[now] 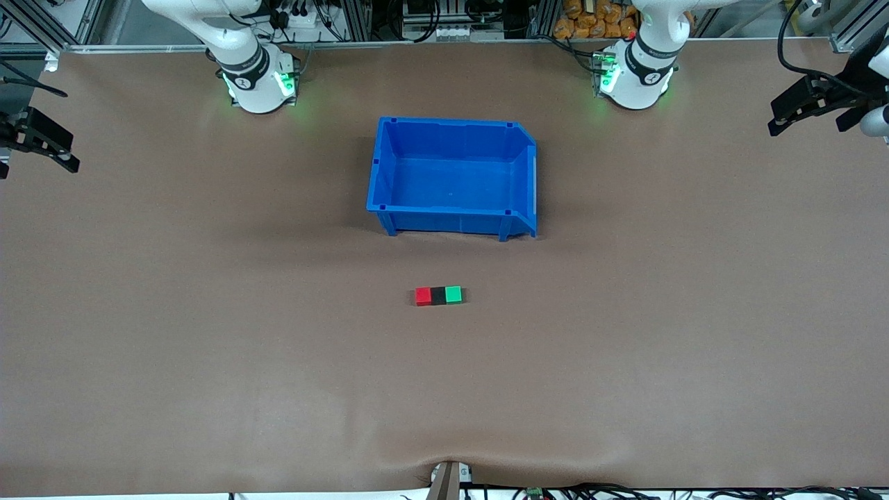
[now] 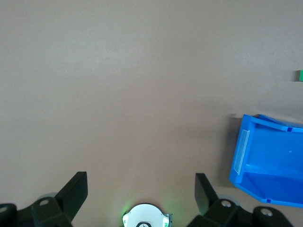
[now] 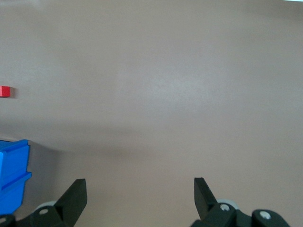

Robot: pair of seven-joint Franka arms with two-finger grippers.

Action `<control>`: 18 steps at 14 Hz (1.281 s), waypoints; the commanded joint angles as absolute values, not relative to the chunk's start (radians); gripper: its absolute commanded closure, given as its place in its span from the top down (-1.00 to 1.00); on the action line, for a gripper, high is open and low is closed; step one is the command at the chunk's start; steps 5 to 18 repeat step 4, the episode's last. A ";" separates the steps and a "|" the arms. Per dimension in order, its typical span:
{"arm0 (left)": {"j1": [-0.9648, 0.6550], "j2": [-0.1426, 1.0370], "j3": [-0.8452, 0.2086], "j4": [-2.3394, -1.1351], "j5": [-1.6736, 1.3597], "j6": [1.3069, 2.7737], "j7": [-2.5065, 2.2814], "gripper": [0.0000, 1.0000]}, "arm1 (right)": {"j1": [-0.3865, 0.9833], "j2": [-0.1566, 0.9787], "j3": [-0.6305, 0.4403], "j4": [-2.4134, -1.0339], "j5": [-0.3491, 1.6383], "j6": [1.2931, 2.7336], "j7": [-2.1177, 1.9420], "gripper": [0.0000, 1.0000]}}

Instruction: Attach green and red cubes to black cube

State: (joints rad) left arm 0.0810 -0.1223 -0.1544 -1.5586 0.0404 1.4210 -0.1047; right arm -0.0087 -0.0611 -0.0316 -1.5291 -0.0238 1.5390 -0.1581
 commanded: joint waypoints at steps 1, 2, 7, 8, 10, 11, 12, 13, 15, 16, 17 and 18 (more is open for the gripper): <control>0.084 -0.121 -0.156 -1.532 0.018 1.404 -0.138 1.00 | -0.005 -0.029 -0.032 -1.512 -0.035 1.531 -0.160 1.00; 0.084 -0.121 -0.156 -1.532 0.020 1.404 -0.150 1.00 | -0.003 0.029 -0.032 -1.505 -0.031 1.520 -0.161 1.00; 0.084 -0.121 -0.156 -1.532 0.020 1.404 -0.153 1.00 | -0.011 0.038 -0.032 -1.505 -0.025 1.526 -0.163 1.00; 0.084 -0.121 -0.156 -1.532 0.020 1.404 -0.153 1.00 | -0.011 0.038 -0.032 -1.505 -0.025 1.526 -0.163 1.00; 0.084 -0.121 -0.156 -1.532 0.020 1.404 -0.153 1.00 | -0.011 0.038 -0.032 -1.505 -0.025 1.526 -0.163 1.00; 0.084 -0.121 -0.156 -1.532 0.020 1.404 -0.153 1.00 | -0.011 0.038 -0.032 -1.505 -0.025 1.526 -0.163 1.00; 0.084 -0.121 -0.156 -1.532 0.020 1.404 -0.153 1.00 | -0.011 0.038 -0.032 -1.505 -0.025 1.526 -0.163 1.00; 0.084 -0.121 -0.156 -1.532 0.020 1.404 -0.153 1.00 | -0.011 0.038 -0.032 -1.505 -0.025 1.526 -0.163 1.00; 0.084 -0.121 -0.156 -1.532 0.020 1.404 -0.153 1.00 | -0.011 0.038 -0.032 -1.505 -0.025 1.526 -0.163 1.00; 0.084 -0.121 -0.156 -1.532 0.020 1.404 -0.153 1.00 | -0.011 0.038 -0.032 -1.505 -0.025 1.526 -0.163 1.00; 0.084 -0.121 -0.156 -1.532 0.020 1.404 -0.153 1.00 | -0.011 0.038 -0.032 -1.505 -0.025 1.526 -0.163 1.00; 0.084 -0.121 -0.156 -1.532 0.020 1.404 -0.153 1.00 | -0.011 0.038 -0.032 -1.505 -0.025 1.526 -0.163 1.00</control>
